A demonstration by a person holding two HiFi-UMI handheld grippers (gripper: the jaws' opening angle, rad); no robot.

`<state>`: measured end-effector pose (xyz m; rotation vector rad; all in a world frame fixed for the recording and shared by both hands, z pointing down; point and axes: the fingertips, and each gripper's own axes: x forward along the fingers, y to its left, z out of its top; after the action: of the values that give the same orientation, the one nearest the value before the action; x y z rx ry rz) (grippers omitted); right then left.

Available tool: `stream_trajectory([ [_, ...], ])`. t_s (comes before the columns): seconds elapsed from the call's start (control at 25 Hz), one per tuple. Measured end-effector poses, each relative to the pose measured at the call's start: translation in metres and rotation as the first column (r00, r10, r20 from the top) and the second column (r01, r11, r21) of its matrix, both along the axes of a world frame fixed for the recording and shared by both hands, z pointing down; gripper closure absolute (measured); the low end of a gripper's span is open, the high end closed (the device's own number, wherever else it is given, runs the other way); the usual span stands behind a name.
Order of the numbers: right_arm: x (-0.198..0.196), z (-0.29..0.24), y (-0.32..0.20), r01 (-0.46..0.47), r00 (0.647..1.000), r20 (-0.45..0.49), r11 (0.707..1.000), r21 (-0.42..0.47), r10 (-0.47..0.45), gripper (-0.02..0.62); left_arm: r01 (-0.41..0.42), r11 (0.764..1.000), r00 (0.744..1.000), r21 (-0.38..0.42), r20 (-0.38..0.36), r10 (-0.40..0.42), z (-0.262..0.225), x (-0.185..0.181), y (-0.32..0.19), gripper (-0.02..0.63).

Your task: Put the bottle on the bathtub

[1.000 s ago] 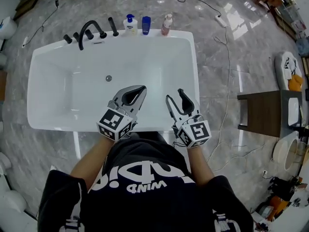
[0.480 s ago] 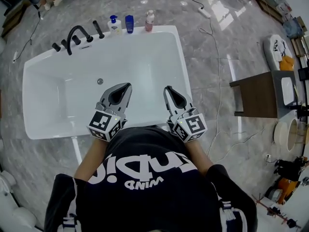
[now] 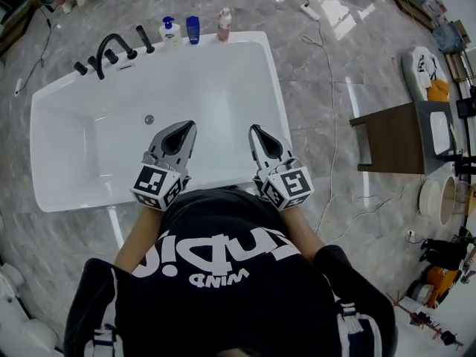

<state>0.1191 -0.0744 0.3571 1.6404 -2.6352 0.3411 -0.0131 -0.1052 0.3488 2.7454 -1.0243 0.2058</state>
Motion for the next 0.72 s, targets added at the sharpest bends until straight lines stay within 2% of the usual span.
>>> stream_trajectory([
  [0.72, 0.009, 0.003, 0.019, -0.071, 0.997, -0.004, 0.997, 0.008, 0.071, 0.571, 0.014, 1.0, 1.0, -0.009, -0.001, -0.014, 0.007, -0.001, 0.017, 0.598],
])
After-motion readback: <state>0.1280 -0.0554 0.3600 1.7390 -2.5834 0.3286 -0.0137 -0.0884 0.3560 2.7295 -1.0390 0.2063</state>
